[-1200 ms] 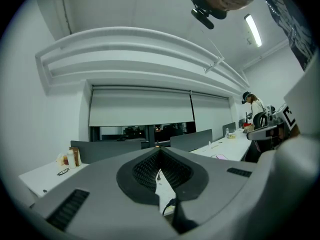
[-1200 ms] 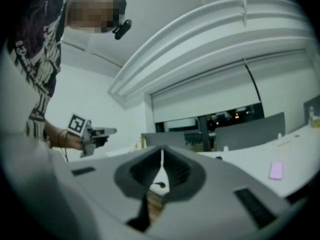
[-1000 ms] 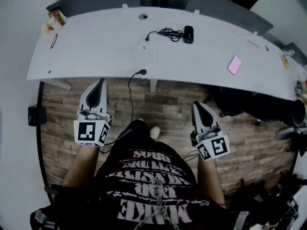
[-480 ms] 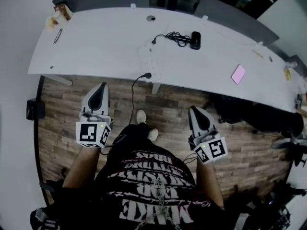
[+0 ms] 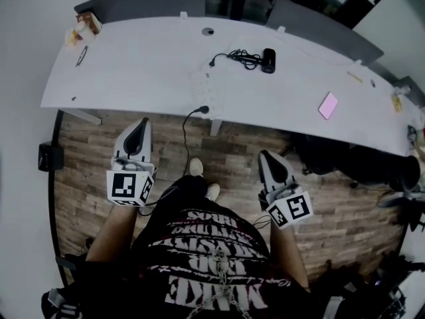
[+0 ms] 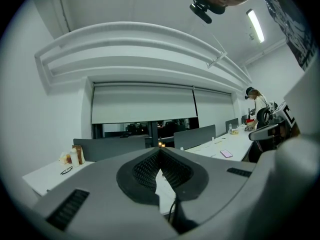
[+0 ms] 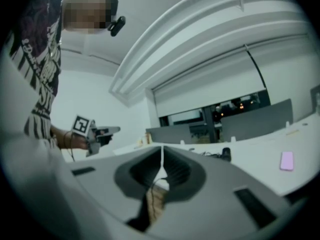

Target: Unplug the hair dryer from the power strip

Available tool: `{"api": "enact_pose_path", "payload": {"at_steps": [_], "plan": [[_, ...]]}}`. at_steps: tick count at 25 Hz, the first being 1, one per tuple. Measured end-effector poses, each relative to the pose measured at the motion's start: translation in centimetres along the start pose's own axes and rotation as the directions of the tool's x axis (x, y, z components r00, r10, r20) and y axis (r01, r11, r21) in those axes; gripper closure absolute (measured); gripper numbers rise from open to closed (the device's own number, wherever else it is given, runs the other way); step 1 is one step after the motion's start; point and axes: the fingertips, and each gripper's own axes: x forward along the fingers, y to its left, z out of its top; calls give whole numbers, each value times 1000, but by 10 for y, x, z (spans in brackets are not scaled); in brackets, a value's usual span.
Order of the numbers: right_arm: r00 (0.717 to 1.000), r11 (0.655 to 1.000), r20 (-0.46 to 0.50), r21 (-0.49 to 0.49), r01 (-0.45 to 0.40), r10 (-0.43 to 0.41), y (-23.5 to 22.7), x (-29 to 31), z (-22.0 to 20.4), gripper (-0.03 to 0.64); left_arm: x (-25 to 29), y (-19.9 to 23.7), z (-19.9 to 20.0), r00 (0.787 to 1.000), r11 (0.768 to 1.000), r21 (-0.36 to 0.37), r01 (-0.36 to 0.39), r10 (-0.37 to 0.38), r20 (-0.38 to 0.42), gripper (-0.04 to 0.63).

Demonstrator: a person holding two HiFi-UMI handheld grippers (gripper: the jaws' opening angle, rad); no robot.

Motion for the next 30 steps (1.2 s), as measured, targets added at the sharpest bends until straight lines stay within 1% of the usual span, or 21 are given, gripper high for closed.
{"api": "enact_pose_path", "payload": {"at_steps": [5, 7, 11, 15, 20, 24, 27, 30], "plan": [[1000, 1000, 19, -8, 9, -8, -7, 7, 11, 581, 9, -1, 6, 1000, 1000, 5, 13, -13, 22, 571], [1000, 1000, 11, -2, 8, -8, -9, 17, 11, 581, 14, 4, 3, 1000, 1000, 1, 15, -15, 14, 571], [1000, 1000, -25, 14, -9, 9, -9, 50, 8, 581, 31, 26, -6, 1000, 1000, -20, 6, -6, -14, 571], [997, 999, -62, 1, -40, 40, -3, 92, 13, 581, 54, 55, -11, 1000, 999, -48, -3, 3, -10, 571], [996, 999, -78, -14, -41, 40, 1, 128, 27, 581, 83, 80, -22, 1000, 996, -90, 17, -17, 4, 571], [995, 999, -95, -32, -37, 34, 1, 140, 34, 581, 97, 82, -25, 999, 993, -108, 47, -47, 7, 571], [995, 999, -99, -28, -23, 20, -8, 149, 32, 581, 103, 81, -41, 998, 991, -114, 66, -67, -7, 571], [993, 1000, -113, 6, -24, 25, -16, 160, 19, 581, 109, 83, -69, 995, 988, -145, 60, -70, -65, 571]]}}
